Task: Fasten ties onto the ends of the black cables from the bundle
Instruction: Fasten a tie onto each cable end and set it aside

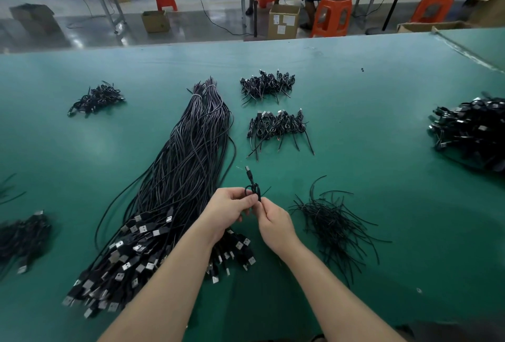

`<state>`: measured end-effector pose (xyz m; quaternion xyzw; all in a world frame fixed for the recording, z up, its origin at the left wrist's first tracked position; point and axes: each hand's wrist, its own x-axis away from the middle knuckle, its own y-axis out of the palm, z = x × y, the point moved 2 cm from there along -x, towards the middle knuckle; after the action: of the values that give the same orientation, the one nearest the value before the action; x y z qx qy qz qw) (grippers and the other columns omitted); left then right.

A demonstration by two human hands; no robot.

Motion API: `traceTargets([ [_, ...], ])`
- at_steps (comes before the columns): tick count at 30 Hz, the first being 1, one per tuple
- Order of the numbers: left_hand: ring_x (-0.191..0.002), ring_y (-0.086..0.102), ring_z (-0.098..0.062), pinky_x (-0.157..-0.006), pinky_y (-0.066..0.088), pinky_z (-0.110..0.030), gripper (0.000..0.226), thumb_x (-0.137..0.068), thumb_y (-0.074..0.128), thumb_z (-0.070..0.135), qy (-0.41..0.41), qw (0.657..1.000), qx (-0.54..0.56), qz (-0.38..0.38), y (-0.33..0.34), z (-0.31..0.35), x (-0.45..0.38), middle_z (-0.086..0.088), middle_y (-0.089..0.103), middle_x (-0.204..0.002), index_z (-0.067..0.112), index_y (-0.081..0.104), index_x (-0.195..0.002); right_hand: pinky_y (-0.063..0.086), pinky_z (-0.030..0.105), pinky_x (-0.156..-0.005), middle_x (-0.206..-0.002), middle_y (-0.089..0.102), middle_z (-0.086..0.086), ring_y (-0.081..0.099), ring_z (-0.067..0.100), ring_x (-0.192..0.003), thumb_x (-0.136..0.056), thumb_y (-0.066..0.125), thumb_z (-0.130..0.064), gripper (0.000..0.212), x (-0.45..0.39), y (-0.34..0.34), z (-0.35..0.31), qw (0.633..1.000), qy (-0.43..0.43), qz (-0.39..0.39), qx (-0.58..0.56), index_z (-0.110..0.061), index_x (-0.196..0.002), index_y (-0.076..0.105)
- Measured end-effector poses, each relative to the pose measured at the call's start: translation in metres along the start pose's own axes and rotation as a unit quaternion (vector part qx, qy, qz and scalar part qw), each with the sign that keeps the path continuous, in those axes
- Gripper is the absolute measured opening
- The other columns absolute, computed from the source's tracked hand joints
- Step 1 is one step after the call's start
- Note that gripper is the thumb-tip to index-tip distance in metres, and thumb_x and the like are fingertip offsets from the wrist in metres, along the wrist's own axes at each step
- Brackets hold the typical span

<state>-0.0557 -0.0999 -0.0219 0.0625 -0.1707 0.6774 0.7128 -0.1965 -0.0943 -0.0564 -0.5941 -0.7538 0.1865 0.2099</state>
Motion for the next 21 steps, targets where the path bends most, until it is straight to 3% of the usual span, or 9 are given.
traceTargets([
  [6, -0.070, 0.056, -0.013, -0.060, 0.045, -0.026, 0.017, -0.096, 0.066, 0.018, 0.009, 0.999, -0.012, 0.031, 0.004, 0.002, 0.001, -0.003, 0.067, -0.075, 0.014, 0.077, -0.084, 0.039, 0.035, -0.060, -0.072, 0.058, -0.006, 0.049, 0.013, -0.062, -0.108, 0.039, -0.033, 0.030, -0.002, 0.001, 0.002, 1.000, -0.002, 0.012, -0.018, -0.019, -0.087, 0.055],
  [10, -0.072, 0.055, -0.017, -0.061, 0.044, -0.028, 0.016, -0.097, 0.066, 0.018, -0.001, 0.999, -0.009, 0.038, 0.003, 0.002, 0.002, -0.005, 0.067, -0.075, 0.017, 0.079, -0.088, 0.047, 0.038, -0.067, -0.082, 0.066, -0.007, 0.058, 0.015, -0.070, -0.107, 0.042, -0.031, 0.018, -0.003, 0.001, 0.003, 0.999, -0.018, 0.017, -0.034, -0.030, -0.114, 0.059],
  [13, -0.070, 0.053, -0.020, -0.063, 0.044, -0.029, 0.017, -0.098, 0.064, 0.017, -0.016, 0.999, -0.009, 0.040, 0.003, 0.001, 0.004, -0.005, 0.065, -0.072, 0.012, 0.079, -0.090, 0.044, 0.033, -0.060, -0.075, 0.065, -0.009, 0.051, 0.009, -0.060, -0.105, 0.046, -0.026, 0.022, -0.002, 0.001, 0.003, 0.997, -0.040, 0.030, -0.066, -0.037, -0.114, 0.063],
  [17, -0.067, 0.054, -0.017, -0.070, 0.050, -0.030, 0.017, -0.098, 0.063, 0.014, -0.025, 0.999, -0.004, 0.037, 0.007, 0.003, 0.007, -0.003, 0.064, -0.070, 0.011, 0.078, -0.091, 0.033, 0.021, -0.051, -0.062, 0.057, -0.014, 0.042, 0.004, -0.051, -0.105, 0.048, -0.022, 0.026, -0.002, 0.000, 0.005, 0.993, -0.037, 0.059, -0.100, -0.038, -0.095, 0.066],
  [21, -0.065, 0.056, -0.010, -0.064, 0.052, -0.022, 0.019, -0.096, 0.064, 0.008, -0.014, 0.998, -0.044, 0.047, 0.012, 0.000, 0.012, 0.007, 0.071, -0.074, 0.020, 0.077, -0.103, 0.035, 0.014, -0.051, -0.062, 0.061, -0.023, 0.048, -0.001, -0.052, -0.105, 0.050, -0.018, 0.022, -0.001, -0.002, 0.003, 0.990, -0.035, 0.072, -0.115, -0.023, -0.106, 0.072],
])
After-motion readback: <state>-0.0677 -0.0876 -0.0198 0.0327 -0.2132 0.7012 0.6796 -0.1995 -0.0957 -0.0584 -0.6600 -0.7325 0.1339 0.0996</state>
